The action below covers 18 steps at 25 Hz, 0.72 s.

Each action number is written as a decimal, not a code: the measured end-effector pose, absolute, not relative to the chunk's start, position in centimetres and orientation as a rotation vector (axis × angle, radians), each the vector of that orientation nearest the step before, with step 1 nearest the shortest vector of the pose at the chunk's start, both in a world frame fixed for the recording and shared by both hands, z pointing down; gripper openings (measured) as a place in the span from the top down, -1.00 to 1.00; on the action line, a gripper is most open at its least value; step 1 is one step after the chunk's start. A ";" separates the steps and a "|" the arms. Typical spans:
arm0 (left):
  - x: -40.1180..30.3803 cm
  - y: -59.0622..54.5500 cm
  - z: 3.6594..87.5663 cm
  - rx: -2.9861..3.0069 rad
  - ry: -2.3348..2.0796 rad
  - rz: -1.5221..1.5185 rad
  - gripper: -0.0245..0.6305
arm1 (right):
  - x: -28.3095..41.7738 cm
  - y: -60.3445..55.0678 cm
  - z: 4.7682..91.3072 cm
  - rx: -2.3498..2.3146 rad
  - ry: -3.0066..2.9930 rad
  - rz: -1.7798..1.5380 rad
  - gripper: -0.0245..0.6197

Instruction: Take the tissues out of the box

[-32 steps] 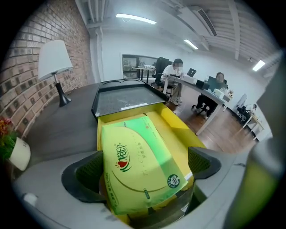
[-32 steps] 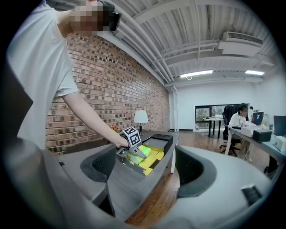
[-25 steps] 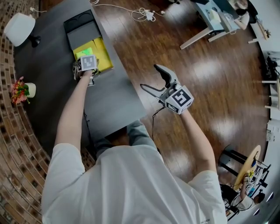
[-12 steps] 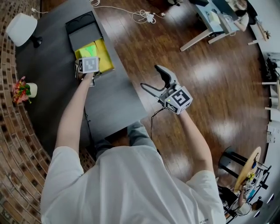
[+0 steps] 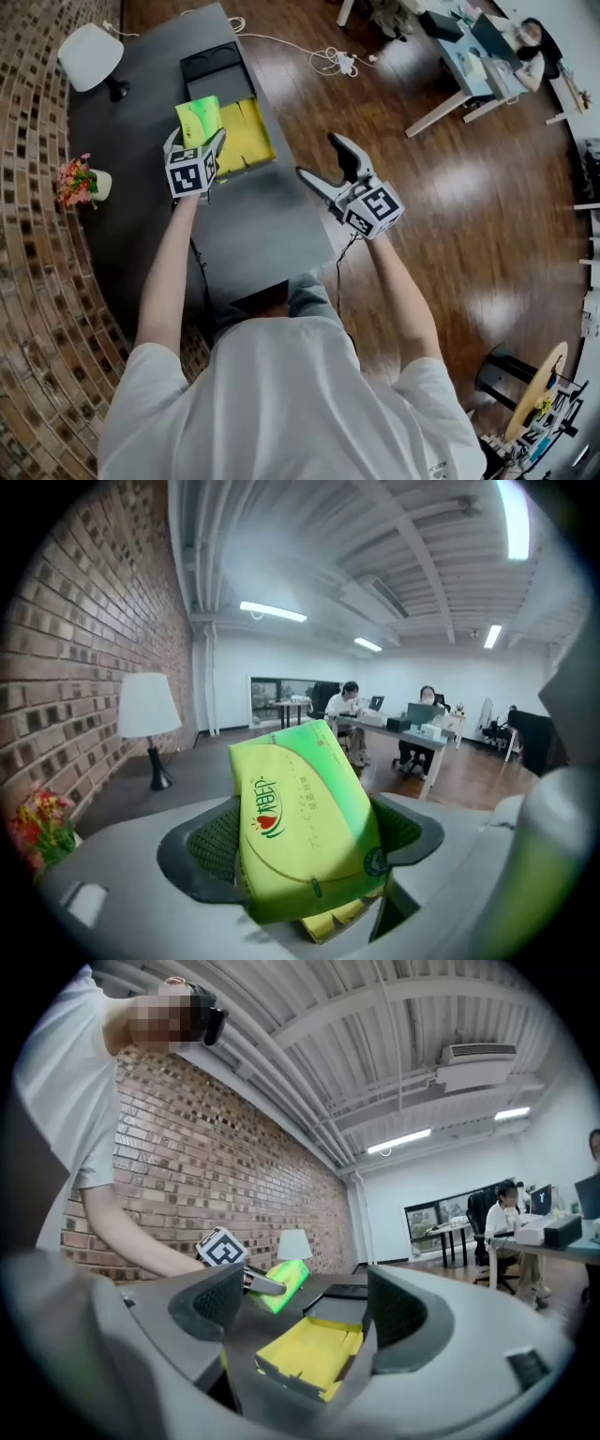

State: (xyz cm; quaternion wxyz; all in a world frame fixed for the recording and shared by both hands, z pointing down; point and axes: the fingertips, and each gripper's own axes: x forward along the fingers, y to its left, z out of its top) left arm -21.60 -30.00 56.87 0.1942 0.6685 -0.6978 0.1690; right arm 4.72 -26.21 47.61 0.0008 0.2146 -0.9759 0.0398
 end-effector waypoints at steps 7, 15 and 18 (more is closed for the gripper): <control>-26.3 -22.1 47.1 2.015 -2.159 0.319 -0.36 | -0.3 -24.7 42.5 0.648 -3.218 0.167 -0.35; -29.4 -10.8 43.3 1.999 -2.305 0.159 -0.36 | -5.2 -21.0 36.9 0.630 -3.286 0.006 -0.35; -29.9 -6.8 42.6 1.988 -2.366 0.161 -0.36 | -6.2 -19.3 36.5 0.650 -3.286 -0.001 -0.35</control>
